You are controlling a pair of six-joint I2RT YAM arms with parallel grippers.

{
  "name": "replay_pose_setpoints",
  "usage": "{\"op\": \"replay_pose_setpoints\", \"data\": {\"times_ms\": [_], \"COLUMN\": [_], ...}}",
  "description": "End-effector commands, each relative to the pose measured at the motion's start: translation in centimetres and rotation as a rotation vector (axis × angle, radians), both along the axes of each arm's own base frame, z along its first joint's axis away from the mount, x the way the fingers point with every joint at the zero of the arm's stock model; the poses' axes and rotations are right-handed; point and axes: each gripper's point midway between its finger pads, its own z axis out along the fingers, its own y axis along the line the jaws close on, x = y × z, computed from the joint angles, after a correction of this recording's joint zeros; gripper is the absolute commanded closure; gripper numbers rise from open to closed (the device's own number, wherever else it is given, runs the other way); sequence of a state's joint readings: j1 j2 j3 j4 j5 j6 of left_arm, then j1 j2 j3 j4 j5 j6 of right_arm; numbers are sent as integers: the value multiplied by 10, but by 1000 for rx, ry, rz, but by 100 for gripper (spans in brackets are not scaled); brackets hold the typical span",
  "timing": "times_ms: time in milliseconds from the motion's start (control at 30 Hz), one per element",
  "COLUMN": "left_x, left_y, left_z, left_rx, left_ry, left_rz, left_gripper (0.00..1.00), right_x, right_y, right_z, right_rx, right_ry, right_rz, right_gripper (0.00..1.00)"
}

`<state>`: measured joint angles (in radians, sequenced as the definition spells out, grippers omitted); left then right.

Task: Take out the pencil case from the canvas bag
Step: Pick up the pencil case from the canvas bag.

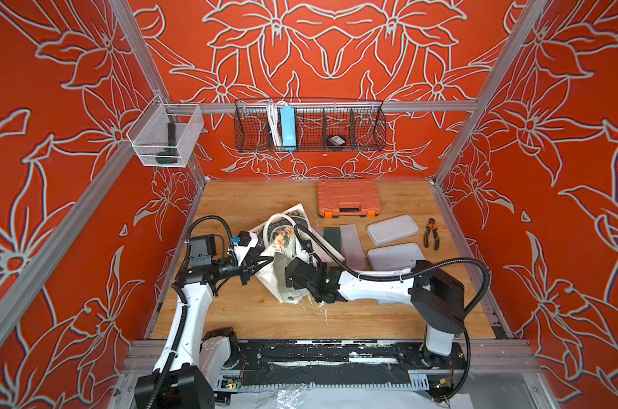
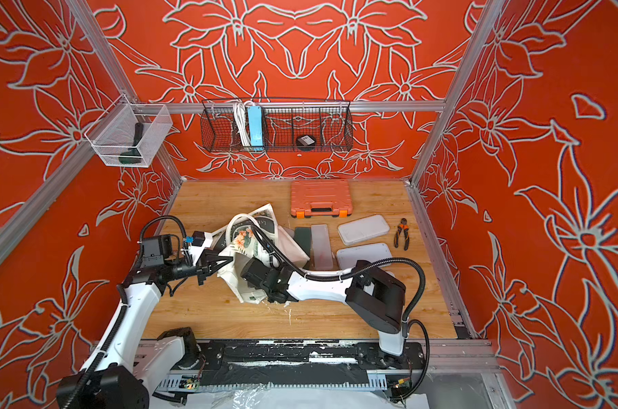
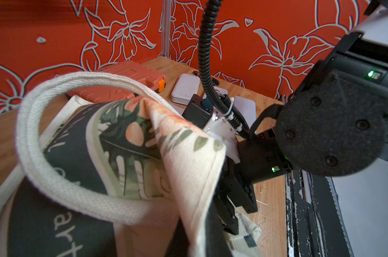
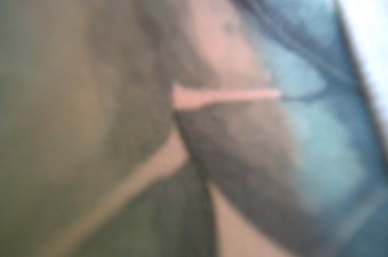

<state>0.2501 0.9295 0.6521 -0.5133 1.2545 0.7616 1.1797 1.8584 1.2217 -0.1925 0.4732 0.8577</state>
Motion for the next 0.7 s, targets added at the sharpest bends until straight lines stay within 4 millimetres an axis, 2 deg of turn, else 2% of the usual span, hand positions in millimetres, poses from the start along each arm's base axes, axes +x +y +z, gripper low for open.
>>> {"op": "replay_pose_setpoints", "data": {"times_ms": [0, 367, 667], "left_x": [-8, -9, -10], "left_y": [-5, -5, -5], "left_z": [2, 3, 2], "left_rx": [-39, -35, -38], "left_ry": [9, -3, -6], "left_rz": [-33, -33, -34], "left_gripper": [100, 100, 100], "right_x": [3, 7, 6], "right_y": [4, 19, 37], "right_z": [0, 1, -17], "right_rx": [-86, -124, -130], "right_ry": [-19, 13, 73], "right_rz": [25, 34, 53], "right_gripper": [2, 2, 2]}}
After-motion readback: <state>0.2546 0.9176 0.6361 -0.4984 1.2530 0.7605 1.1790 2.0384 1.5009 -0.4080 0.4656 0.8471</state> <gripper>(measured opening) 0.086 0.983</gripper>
